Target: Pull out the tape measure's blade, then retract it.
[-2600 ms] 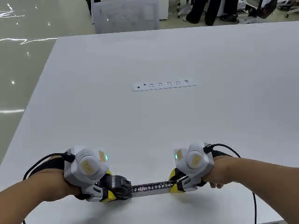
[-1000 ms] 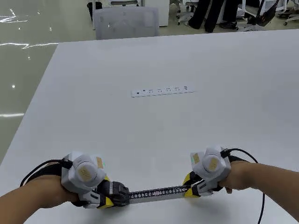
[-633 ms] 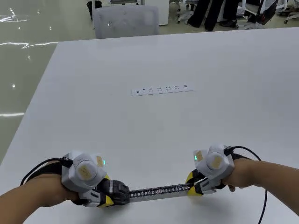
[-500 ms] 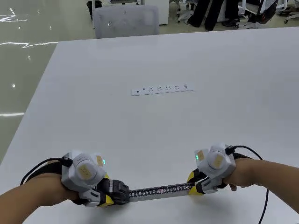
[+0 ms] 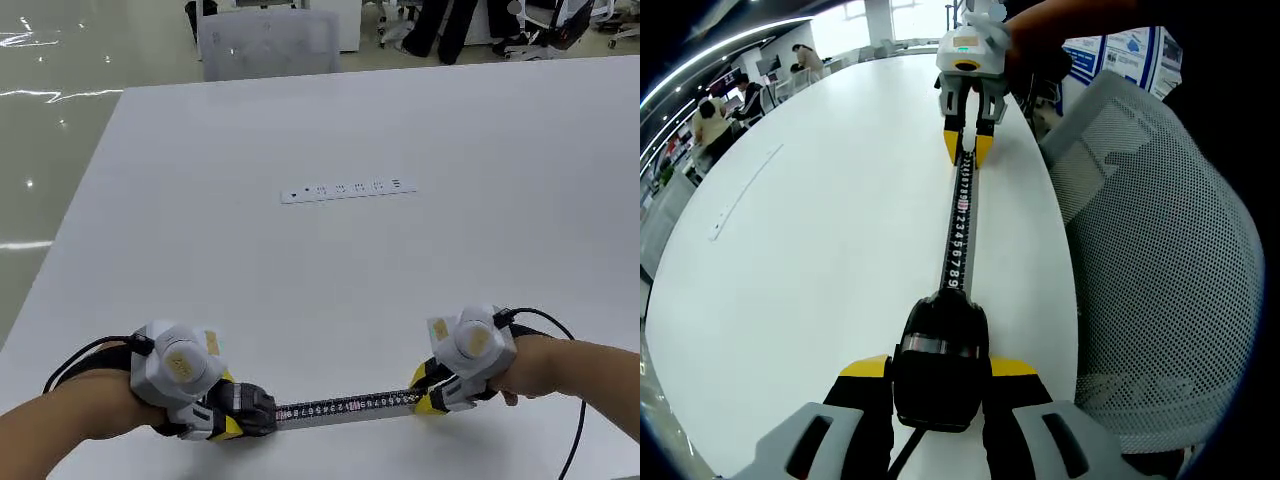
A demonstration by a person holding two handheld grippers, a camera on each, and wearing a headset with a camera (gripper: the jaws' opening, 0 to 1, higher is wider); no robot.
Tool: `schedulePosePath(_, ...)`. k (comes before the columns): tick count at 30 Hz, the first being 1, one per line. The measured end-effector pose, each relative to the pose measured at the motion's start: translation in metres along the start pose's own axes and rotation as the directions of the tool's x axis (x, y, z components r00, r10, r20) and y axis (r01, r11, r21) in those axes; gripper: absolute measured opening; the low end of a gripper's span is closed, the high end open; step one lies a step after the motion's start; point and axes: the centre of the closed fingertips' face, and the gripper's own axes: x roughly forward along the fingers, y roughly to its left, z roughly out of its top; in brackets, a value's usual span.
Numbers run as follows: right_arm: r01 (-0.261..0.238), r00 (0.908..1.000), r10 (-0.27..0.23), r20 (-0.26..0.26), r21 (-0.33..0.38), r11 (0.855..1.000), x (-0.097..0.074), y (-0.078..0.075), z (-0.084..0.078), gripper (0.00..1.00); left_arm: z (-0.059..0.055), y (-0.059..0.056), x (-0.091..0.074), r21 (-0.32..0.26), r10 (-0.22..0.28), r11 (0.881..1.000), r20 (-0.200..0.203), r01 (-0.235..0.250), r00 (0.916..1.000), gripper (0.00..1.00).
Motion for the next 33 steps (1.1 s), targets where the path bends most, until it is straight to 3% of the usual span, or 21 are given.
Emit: schedulePosePath(33, 0.02, 0.9996, -0.02, -0.02, 0.021, 1.0, -0.013, -0.005, -0.02, 0.13, -0.001, 0.002, 0.0, 0.001, 0.004, 1.0, 0.0, -0.004, 1.0, 0.31)
